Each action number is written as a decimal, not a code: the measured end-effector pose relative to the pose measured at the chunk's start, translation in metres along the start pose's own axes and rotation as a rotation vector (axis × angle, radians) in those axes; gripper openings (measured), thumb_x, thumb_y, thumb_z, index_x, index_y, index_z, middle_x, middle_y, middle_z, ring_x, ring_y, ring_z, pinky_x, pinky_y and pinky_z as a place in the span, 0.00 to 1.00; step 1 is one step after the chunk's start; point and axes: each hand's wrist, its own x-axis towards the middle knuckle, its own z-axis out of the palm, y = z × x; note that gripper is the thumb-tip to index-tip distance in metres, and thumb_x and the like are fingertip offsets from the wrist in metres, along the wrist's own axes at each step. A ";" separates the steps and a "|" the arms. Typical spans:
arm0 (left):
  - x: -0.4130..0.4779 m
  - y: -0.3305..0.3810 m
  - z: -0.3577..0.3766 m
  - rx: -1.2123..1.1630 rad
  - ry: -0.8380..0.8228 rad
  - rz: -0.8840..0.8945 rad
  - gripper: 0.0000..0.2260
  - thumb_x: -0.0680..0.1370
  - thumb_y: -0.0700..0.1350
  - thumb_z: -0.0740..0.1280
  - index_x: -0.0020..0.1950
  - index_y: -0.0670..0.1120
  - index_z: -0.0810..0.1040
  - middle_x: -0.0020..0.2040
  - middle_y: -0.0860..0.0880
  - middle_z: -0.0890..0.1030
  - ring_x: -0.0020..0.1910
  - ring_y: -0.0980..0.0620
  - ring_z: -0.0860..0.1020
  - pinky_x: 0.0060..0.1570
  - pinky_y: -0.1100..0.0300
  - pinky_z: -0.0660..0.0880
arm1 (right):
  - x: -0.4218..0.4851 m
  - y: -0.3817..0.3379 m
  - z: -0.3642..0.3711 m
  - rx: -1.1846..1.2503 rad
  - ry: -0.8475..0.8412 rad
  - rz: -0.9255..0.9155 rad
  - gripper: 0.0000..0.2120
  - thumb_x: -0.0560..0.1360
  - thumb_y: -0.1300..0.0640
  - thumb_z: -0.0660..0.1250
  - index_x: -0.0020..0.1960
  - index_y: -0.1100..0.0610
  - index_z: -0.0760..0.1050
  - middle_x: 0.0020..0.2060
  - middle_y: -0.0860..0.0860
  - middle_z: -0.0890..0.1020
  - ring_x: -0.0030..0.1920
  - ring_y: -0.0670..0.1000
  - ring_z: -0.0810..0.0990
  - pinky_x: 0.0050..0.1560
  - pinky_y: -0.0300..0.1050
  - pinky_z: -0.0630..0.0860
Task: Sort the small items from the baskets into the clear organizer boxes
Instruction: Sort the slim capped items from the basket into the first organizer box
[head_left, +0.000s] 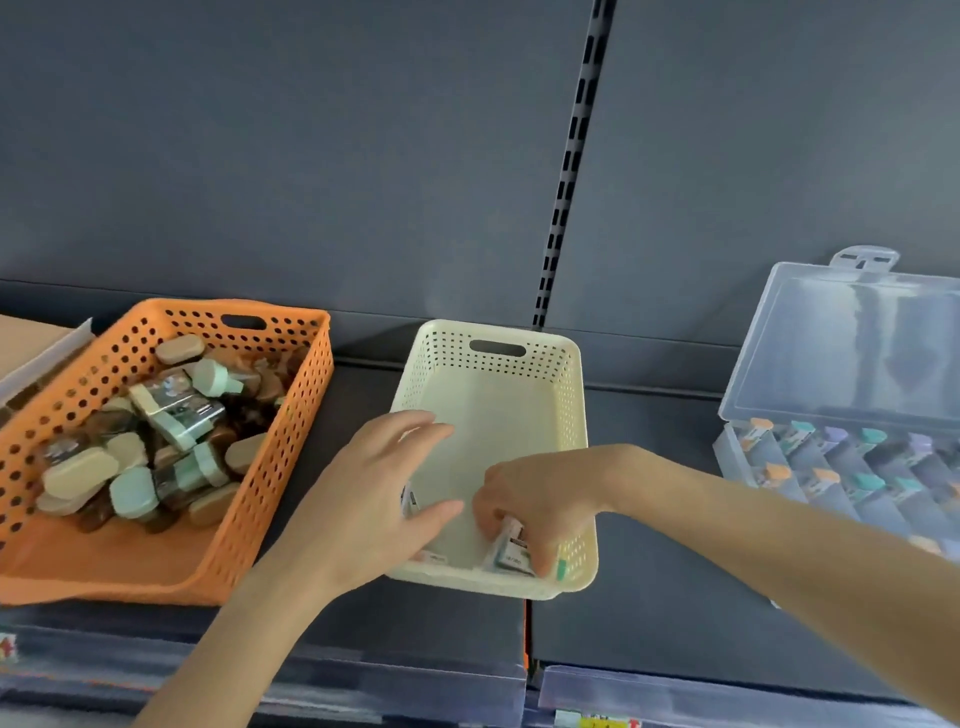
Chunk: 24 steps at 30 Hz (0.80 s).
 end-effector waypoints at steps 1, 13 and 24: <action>0.002 -0.002 0.000 0.001 -0.017 0.019 0.27 0.74 0.58 0.67 0.72 0.57 0.64 0.71 0.62 0.61 0.70 0.65 0.56 0.64 0.72 0.51 | 0.000 0.000 0.000 0.001 0.003 0.011 0.24 0.68 0.56 0.74 0.60 0.54 0.71 0.53 0.48 0.72 0.48 0.51 0.73 0.34 0.37 0.67; 0.011 -0.013 0.013 -0.051 -0.138 0.118 0.27 0.76 0.61 0.62 0.73 0.59 0.60 0.73 0.64 0.55 0.71 0.65 0.56 0.65 0.72 0.52 | -0.005 -0.006 0.004 -0.001 -0.012 0.132 0.20 0.72 0.56 0.70 0.63 0.53 0.71 0.43 0.46 0.71 0.45 0.50 0.71 0.31 0.38 0.63; 0.013 -0.012 0.013 -0.022 -0.159 0.110 0.26 0.76 0.58 0.64 0.73 0.58 0.62 0.72 0.63 0.58 0.69 0.64 0.60 0.63 0.72 0.54 | -0.014 0.008 -0.011 0.213 0.475 0.193 0.14 0.72 0.59 0.65 0.57 0.54 0.75 0.47 0.50 0.78 0.45 0.50 0.74 0.44 0.46 0.74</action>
